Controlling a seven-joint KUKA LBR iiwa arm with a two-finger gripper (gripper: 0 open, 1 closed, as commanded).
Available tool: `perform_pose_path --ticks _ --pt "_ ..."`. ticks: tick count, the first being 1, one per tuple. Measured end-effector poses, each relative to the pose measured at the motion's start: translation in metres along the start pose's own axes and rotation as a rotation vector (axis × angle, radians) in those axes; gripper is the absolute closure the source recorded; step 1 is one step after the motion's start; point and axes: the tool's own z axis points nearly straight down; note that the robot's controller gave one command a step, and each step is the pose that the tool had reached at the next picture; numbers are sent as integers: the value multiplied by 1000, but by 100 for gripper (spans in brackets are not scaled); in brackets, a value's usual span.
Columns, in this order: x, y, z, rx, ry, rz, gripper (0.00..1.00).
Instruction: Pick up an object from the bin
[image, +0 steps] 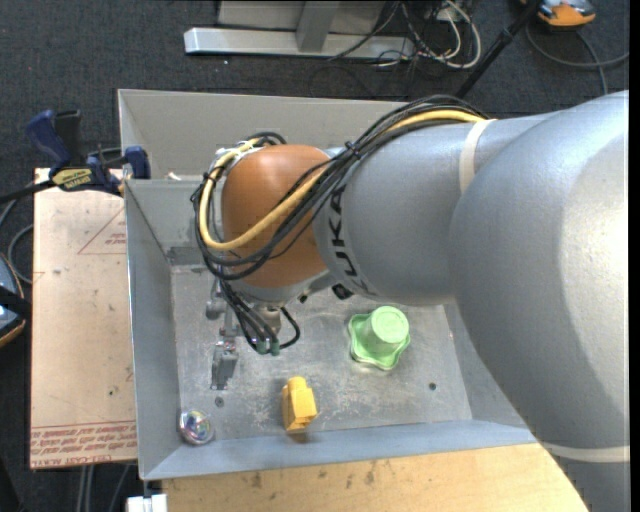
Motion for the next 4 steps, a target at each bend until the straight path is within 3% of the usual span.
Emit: perform_pose_path --ticks 1,2,3,4 --pt "35 -96 1 4 2 -147 0" --pt "38 -106 33 -1 -6 -139 0" --pt "35 -207 22 3 -2 -330 0" --pt "-56 -268 60 3 -7 -236 0"
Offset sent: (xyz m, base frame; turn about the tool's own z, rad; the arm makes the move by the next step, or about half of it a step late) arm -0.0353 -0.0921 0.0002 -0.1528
